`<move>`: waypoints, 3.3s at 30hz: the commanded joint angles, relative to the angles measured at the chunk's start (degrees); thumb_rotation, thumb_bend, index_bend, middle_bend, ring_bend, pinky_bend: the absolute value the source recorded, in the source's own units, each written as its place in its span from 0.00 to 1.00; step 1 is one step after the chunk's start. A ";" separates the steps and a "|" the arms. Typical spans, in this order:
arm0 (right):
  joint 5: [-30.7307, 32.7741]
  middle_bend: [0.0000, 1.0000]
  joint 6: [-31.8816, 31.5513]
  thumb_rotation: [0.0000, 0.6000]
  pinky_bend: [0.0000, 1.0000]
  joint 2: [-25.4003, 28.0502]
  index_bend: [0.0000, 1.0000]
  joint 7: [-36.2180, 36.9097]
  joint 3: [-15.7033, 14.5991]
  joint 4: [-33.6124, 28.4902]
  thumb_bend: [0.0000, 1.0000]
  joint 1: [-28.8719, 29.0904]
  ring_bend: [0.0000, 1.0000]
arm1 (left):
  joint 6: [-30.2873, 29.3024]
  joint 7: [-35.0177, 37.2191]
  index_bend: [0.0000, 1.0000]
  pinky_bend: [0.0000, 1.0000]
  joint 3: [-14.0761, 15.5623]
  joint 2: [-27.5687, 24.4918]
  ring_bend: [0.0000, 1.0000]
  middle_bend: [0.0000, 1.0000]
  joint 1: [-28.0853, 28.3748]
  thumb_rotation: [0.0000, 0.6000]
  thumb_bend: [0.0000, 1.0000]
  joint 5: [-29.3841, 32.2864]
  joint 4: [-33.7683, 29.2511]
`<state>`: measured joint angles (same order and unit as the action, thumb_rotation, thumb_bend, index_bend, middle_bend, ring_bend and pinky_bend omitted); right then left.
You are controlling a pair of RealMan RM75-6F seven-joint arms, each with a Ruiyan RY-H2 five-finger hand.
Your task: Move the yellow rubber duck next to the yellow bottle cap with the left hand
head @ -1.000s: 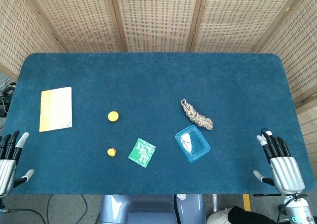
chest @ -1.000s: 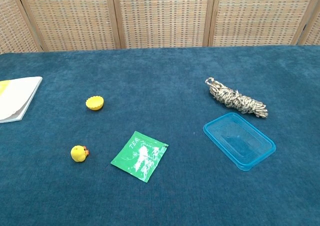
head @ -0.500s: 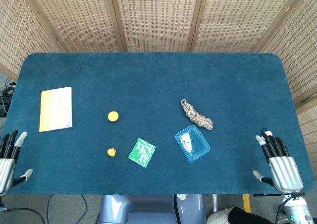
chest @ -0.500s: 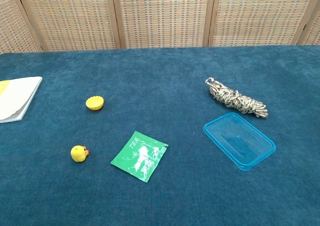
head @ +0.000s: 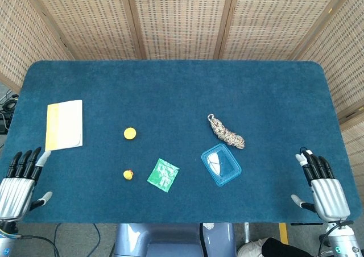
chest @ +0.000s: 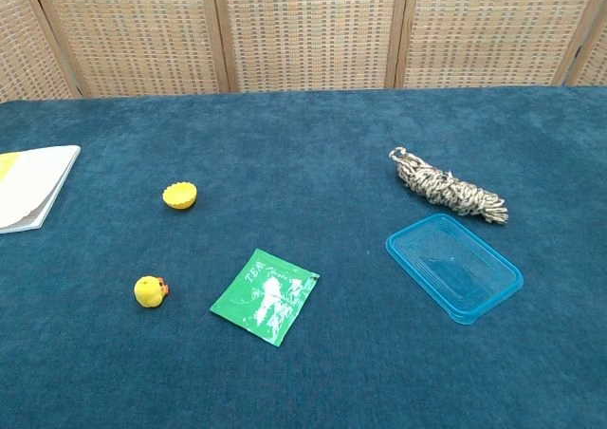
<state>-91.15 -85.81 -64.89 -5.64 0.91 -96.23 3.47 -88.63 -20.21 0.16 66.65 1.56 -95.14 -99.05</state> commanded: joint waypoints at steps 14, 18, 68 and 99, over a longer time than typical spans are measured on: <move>1.35 0.00 0.54 1.00 0.00 0.28 0.00 1.00 0.63 0.10 0.00 0.25 0.00 | 21.09 -1.91 0.16 0.00 -0.80 2.45 0.00 0.00 15.24 1.00 0.16 -3.47 -2.71; 1.87 0.00 0.87 1.00 0.00 0.37 0.00 1.40 0.77 0.27 0.00 0.35 0.00 | 25.65 -4.69 0.25 0.00 -1.71 3.20 0.00 0.00 18.07 1.00 0.17 -1.17 -2.84; 3.29 0.00 1.46 1.00 0.00 1.27 0.00 5.37 1.51 0.97 0.00 0.74 0.00 | 37.90 -20.80 0.37 0.00 -2.05 15.17 0.00 0.00 32.65 1.00 0.24 22.73 4.74; 3.18 0.00 1.66 1.00 0.00 1.51 0.00 6.95 1.45 1.15 0.00 0.89 0.00 | 35.73 -20.42 0.47 0.00 0.79 19.48 0.00 0.00 34.56 1.00 0.34 25.92 8.99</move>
<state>-87.97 -84.15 -63.38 1.29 2.36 -95.07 4.36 -52.89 -40.64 0.93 86.11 36.11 -69.23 -90.06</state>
